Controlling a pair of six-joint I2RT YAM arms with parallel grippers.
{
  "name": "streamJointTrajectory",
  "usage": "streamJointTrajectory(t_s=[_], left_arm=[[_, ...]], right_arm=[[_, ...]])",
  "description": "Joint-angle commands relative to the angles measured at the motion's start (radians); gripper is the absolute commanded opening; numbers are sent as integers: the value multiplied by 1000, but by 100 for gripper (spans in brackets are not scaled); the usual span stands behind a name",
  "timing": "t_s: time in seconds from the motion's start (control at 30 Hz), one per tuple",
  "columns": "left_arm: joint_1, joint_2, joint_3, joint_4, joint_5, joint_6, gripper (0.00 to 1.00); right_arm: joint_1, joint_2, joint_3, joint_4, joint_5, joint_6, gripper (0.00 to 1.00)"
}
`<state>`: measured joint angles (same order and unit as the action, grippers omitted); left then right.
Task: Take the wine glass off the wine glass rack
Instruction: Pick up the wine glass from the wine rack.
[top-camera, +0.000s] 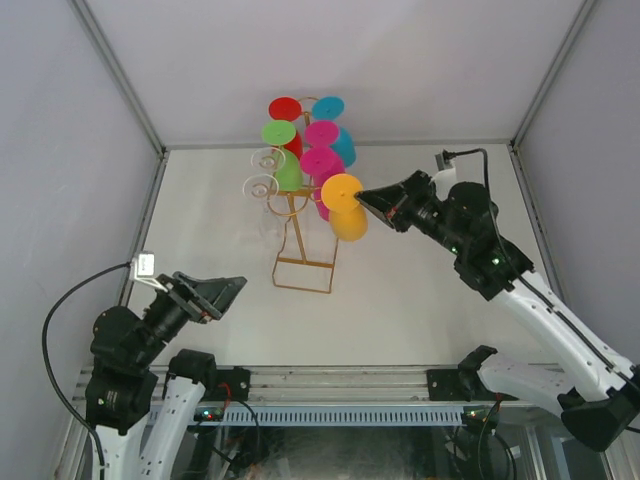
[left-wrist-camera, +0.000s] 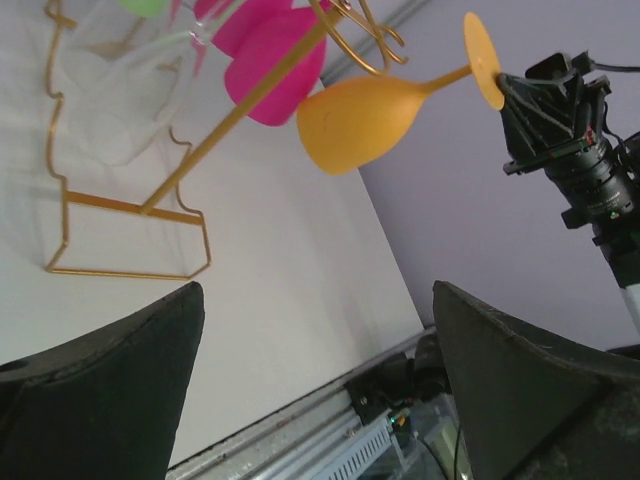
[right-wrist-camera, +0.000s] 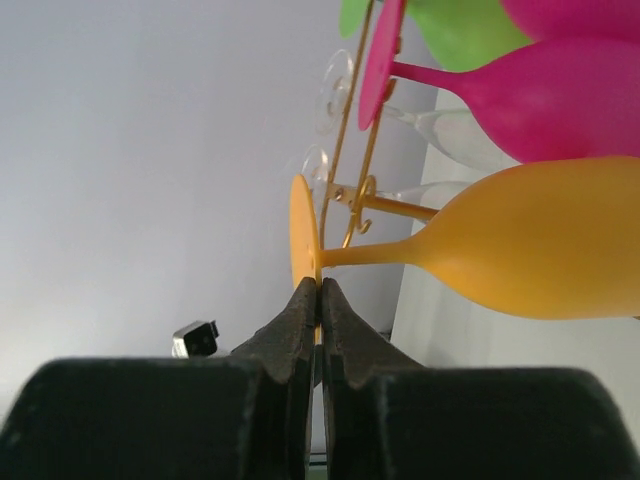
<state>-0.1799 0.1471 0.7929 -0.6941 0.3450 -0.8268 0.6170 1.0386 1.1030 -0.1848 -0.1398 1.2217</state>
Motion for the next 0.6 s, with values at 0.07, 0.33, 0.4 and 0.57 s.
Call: streamJointTrajectory(t_s=[0.07, 0.33, 0.4, 0.57], left_arm=[[6, 92, 5, 95, 261, -28, 97], [-16, 92, -45, 254, 333, -141, 98], [-44, 100, -70, 243, 317, -154, 97], [-311, 175, -80, 243, 132, -125, 97]], right_arm=[[6, -155, -59, 36, -9, -95, 0], [16, -410, -406, 234, -113, -122, 0], [19, -464, -471, 258, -130, -158, 0], [24, -607, -575, 221, -107, -205, 0]])
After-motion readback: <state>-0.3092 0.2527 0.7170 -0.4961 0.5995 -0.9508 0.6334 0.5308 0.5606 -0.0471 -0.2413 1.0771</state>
